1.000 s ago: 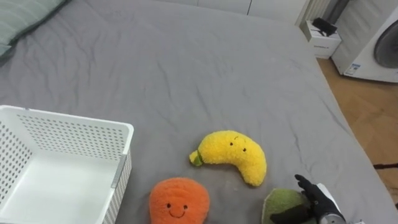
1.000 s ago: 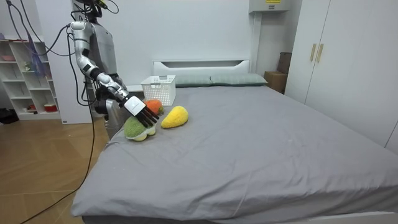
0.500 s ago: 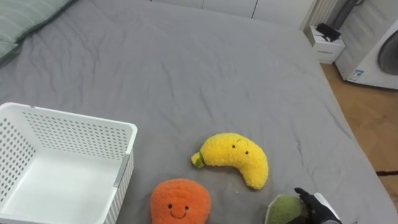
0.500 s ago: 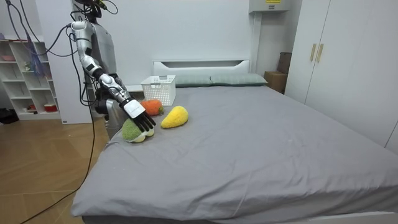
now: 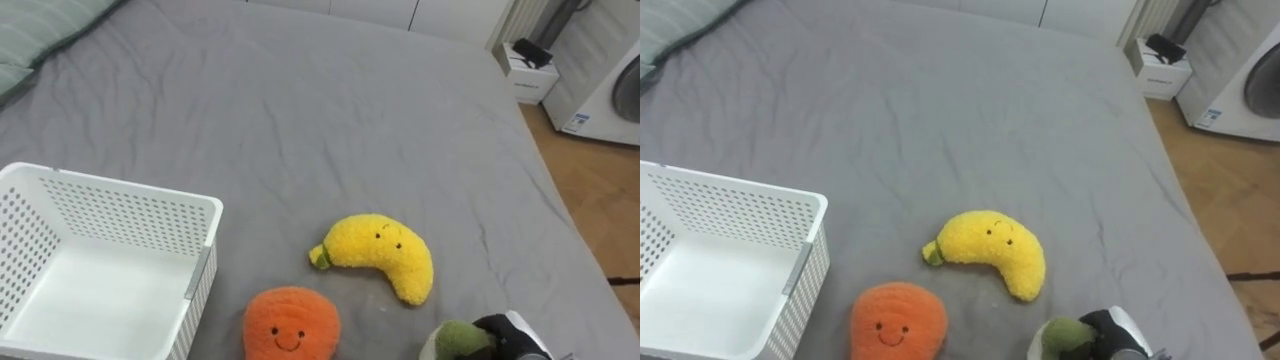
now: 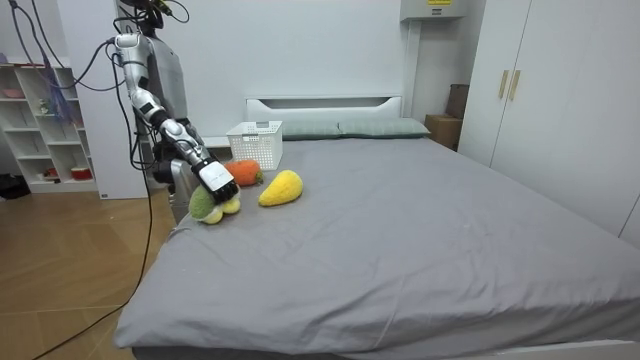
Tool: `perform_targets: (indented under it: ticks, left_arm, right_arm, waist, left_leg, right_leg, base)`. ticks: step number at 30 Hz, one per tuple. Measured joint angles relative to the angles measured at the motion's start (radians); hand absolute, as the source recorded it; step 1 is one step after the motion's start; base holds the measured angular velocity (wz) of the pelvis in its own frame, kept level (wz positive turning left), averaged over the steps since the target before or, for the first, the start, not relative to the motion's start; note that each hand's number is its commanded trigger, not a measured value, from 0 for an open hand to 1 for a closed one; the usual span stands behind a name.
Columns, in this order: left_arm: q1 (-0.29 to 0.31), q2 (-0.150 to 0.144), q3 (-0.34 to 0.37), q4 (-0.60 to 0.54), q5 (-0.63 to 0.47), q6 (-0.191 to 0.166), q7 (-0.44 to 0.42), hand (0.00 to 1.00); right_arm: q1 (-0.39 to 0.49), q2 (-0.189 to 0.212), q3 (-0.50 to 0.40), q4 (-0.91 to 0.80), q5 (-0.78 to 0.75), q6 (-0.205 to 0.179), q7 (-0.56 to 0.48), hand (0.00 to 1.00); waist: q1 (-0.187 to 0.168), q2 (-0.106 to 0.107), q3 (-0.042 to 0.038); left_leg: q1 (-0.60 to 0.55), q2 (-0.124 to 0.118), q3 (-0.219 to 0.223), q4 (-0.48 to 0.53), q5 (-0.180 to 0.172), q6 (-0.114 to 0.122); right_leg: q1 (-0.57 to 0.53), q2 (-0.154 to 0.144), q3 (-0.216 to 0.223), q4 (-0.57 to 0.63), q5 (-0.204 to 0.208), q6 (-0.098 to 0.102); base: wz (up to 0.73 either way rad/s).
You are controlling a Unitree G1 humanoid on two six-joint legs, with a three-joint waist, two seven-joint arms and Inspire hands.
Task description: Collect toys from the bed
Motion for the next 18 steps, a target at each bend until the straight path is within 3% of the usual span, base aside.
perform_targets:
  ticks: [8, 14, 18]
  left_arm:
    - [-0.019, -0.007, 0.007, 0.021, -0.003, 0.002, -0.012, 0.0]
    - [-0.017, -0.006, 0.007, 0.019, -0.004, 0.002, -0.028, 0.0]
    - [-0.018, -0.004, 0.007, 0.023, -0.006, 0.001, -0.04, 0.0]
  right_arm:
    - [0.031, -0.001, -0.026, -0.213, -0.039, 0.002, 0.014, 1.0]
    - [0.042, -0.024, -0.042, -0.52, -0.089, 0.005, 0.013, 1.0]
    - [0.038, -0.033, -0.068, -0.749, -0.027, 0.0, 0.014, 1.0]
  waist:
    - [-0.009, 0.015, 0.0]
    - [-0.022, 0.02, 0.0051]
    - [-0.036, 0.015, 0.0044]
  left_leg:
    - [-0.012, -0.001, 0.003, 0.002, 0.0, 0.0]
    - [-0.013, -0.003, 0.004, 0.001, 0.001, 0.001]
    - [-0.018, -0.003, 0.004, 0.001, 0.001, 0.001]
  right_leg:
    - [-0.016, -0.002, 0.001, 0.006, 0.0, 0.0]
    - [-0.017, -0.003, -0.002, 0.001, -0.001, 0.001]
    - [-0.022, -0.002, -0.001, 0.001, -0.001, 0.001]
  base:
    - [0.0]
    - [0.0]
    - [0.0]
